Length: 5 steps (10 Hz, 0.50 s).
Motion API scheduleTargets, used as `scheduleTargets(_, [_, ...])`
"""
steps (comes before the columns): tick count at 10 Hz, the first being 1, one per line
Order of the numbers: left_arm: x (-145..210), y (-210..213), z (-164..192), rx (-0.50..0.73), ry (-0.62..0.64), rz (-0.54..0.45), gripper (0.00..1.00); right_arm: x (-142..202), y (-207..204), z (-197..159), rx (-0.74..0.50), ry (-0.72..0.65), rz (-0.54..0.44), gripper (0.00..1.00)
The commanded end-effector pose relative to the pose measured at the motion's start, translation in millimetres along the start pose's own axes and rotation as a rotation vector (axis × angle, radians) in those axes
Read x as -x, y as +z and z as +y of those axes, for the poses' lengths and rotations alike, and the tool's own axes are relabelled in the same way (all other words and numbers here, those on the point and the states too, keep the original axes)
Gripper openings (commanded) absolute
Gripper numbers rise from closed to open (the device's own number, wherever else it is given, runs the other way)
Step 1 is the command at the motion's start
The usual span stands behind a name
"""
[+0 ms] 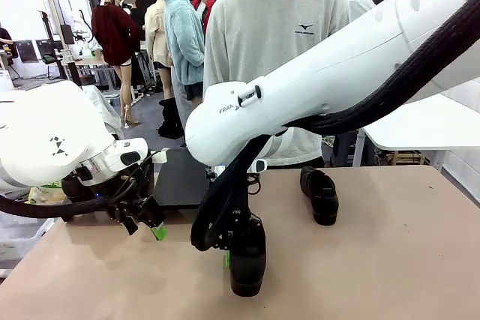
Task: Organize the shoes by placing them on the stand.
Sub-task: Pick up one Shoe and place it in the middle of the table.
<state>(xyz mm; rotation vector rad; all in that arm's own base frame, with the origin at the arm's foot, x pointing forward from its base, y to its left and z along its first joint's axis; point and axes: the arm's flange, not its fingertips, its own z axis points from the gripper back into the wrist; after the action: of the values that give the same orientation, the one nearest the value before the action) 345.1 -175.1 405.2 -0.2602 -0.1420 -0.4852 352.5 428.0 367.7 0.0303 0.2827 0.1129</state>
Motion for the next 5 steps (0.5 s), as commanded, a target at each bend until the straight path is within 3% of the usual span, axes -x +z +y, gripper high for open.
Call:
scheduleTargets(1, [1, 0, 2, 0.002, -0.002, 0.003, 1.00, -10, -1, 14, 0.013, 0.045, -0.016, 0.00])
scheduleTargets(2, [1, 0, 2, 0.002, -0.002, 0.003, 1.00, -18, -7, 16, 0.018, 0.059, 0.007, 0.00])
scheduleTargets(3, [1, 0, 2, 0.002, -0.002, 0.003, 1.00, -21, -9, 17, 0.020, 0.058, 0.014, 0.09])
scheduleTargets(5, [1, 0, 2, 0.002, -0.002, 0.003, 1.00, -19, -8, 18, 0.032, 0.058, 0.023, 0.48])
